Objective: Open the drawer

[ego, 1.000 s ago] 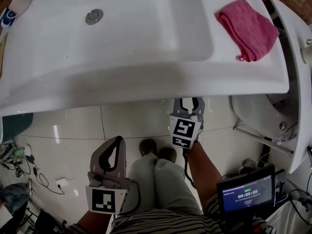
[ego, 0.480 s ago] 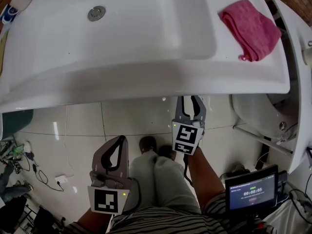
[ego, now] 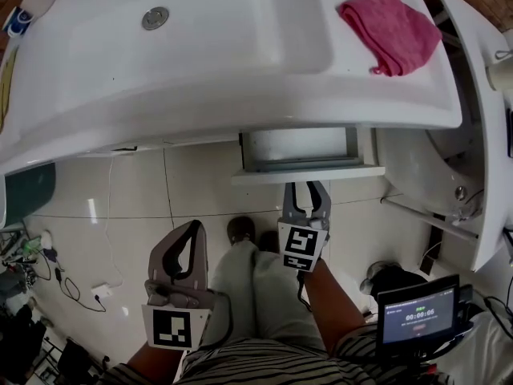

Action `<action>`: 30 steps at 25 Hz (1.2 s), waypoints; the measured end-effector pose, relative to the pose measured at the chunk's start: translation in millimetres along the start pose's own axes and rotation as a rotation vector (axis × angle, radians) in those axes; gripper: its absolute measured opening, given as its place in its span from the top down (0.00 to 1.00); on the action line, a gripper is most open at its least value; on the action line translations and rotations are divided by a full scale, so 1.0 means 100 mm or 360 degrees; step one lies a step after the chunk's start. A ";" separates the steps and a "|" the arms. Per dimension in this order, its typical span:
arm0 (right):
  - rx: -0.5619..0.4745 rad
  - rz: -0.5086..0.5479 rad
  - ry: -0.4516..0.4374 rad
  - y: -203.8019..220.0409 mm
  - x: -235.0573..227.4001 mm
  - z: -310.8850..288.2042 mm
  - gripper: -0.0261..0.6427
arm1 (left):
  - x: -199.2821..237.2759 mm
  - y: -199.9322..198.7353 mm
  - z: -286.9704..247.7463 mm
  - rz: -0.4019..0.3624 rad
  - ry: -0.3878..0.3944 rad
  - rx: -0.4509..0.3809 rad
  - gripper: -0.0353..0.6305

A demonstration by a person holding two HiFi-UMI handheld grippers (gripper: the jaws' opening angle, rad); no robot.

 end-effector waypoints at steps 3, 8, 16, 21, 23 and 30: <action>0.0013 -0.0007 -0.0023 0.12 0.02 0.18 0.76 | -0.10 0.03 0.10 -0.0005 0.0002 0.0002 0.93; 0.0031 0.0006 -0.0051 0.32 0.06 0.49 0.76 | -0.25 0.09 0.24 -0.0008 0.0007 -0.0001 0.93; 0.0031 0.0030 -0.0049 0.47 0.14 0.77 0.77 | -0.38 0.13 0.43 -0.0035 0.0002 -0.0032 0.93; 0.0015 0.0054 -0.0061 0.48 0.12 0.78 0.77 | -0.40 0.13 0.50 -0.0037 -0.0008 -0.0025 0.93; 0.0012 0.0058 -0.0067 0.48 0.12 0.78 0.77 | -0.40 0.14 0.46 -0.0099 0.0049 -0.0032 0.93; 0.0006 0.0074 -0.0081 0.50 0.14 0.78 0.77 | -0.22 0.14 -0.19 -0.0186 0.0088 -0.0088 0.93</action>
Point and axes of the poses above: the fingertips, and each gripper's own axes: z backward along the fingers, x to its left, y out of its underside, the point moved 7 cm from there along z, backward along the fingers
